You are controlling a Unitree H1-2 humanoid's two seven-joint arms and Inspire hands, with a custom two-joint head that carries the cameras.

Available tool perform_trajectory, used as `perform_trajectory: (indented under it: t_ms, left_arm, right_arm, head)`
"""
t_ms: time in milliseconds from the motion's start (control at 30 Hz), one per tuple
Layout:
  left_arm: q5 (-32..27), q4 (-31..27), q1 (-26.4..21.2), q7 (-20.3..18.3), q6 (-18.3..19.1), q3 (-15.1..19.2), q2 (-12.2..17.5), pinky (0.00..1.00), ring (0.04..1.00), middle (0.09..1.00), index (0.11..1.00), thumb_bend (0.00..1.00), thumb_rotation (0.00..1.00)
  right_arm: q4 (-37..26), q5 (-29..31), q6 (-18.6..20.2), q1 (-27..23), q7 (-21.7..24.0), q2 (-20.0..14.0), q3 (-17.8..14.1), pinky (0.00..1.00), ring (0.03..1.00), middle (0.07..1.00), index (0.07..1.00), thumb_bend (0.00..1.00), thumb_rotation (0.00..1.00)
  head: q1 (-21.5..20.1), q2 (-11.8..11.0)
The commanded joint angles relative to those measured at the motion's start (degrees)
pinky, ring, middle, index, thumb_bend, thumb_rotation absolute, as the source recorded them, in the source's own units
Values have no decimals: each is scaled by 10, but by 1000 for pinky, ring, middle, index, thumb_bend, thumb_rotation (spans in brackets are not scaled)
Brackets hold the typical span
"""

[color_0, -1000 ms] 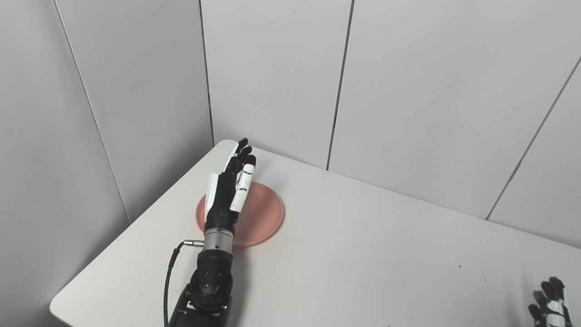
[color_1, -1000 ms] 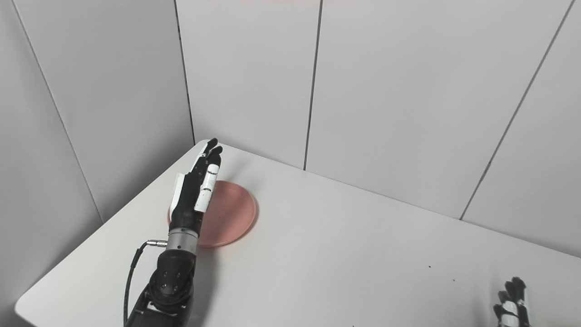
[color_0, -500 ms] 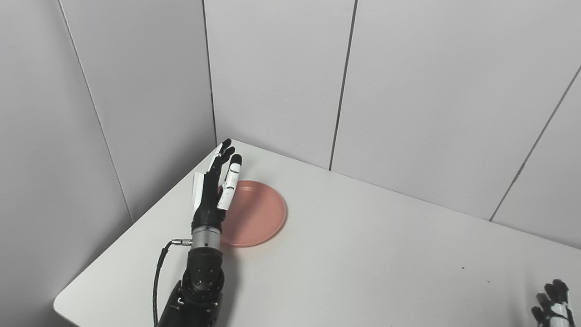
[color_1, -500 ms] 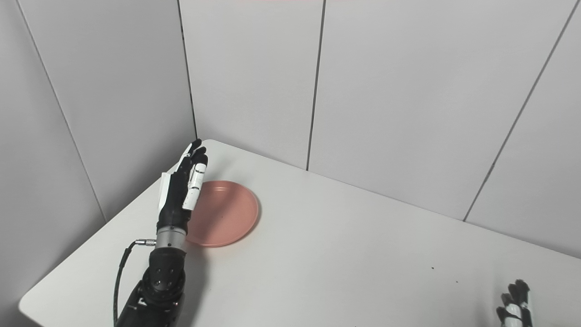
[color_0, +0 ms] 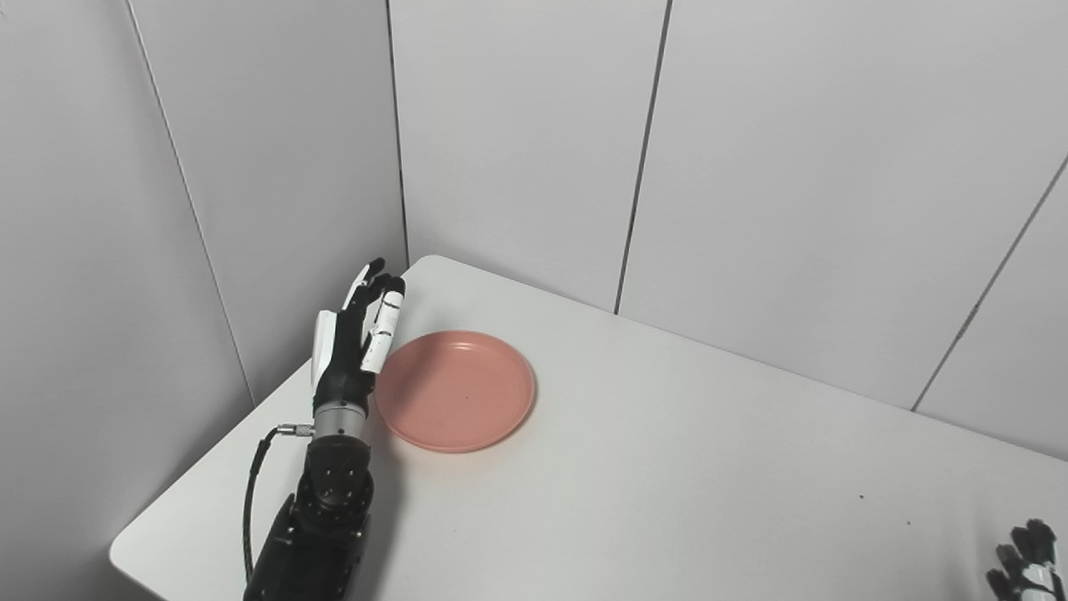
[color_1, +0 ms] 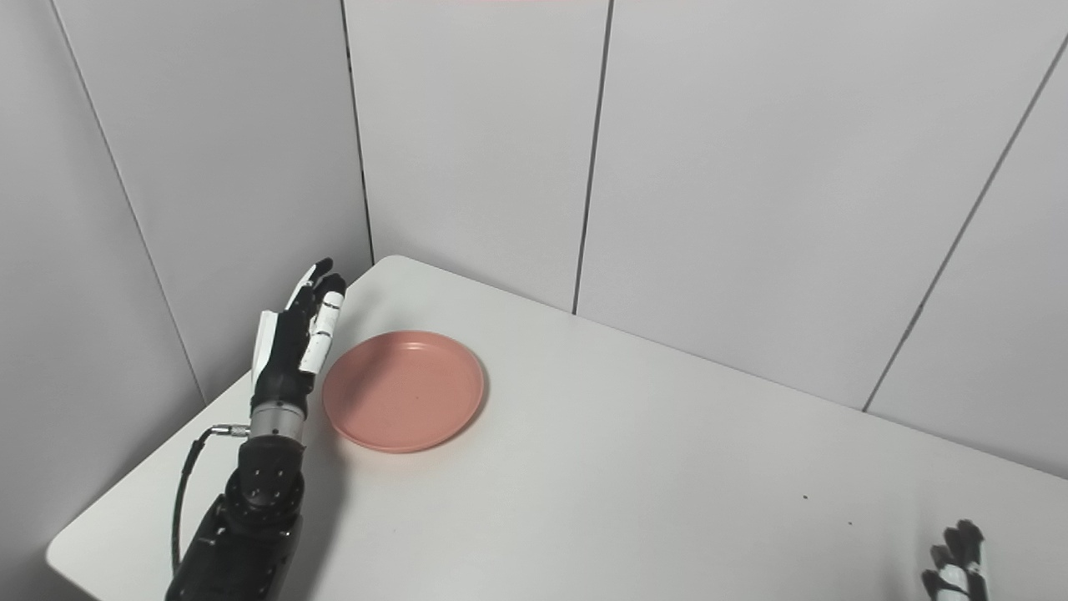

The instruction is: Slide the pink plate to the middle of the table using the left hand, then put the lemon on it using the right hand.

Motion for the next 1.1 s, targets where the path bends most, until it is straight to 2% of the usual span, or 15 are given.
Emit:
perform_trajectory:
  t_ms: [0,500,633,833,1067]
  left_arm:
    - [-16,-16,-20,-7,7,6,15,926,907,882,887,585,1000]
    - [-84,-8,-38,-40,74,17,33,964,946,924,917,580,1000]
    - [-116,5,-42,-53,83,27,34,929,919,908,903,583,1000]
    - [-144,36,-38,-71,73,29,46,929,897,893,894,594,1000]
    - [-184,94,-36,-112,30,32,60,934,899,887,886,605,1000]
  right_arm:
    - [-11,1,-13,-11,3,1,-1,1000,1000,1000,1000,421,1000]
    - [-19,-3,-8,-10,0,9,-1,1000,1000,1000,1000,442,1000]
    - [-19,-4,-9,-10,0,10,-1,1000,1000,1000,1000,436,1000]
    - [-28,-7,-2,-8,-3,15,1,1000,1000,1000,1000,433,1000]
    - [-27,-5,-4,-9,-1,15,0,1000,1000,1000,1000,419,1000]
  head:
    - [0,2]
    - [0,4]
    - [2,4]
    - [4,5]
    - [6,4]
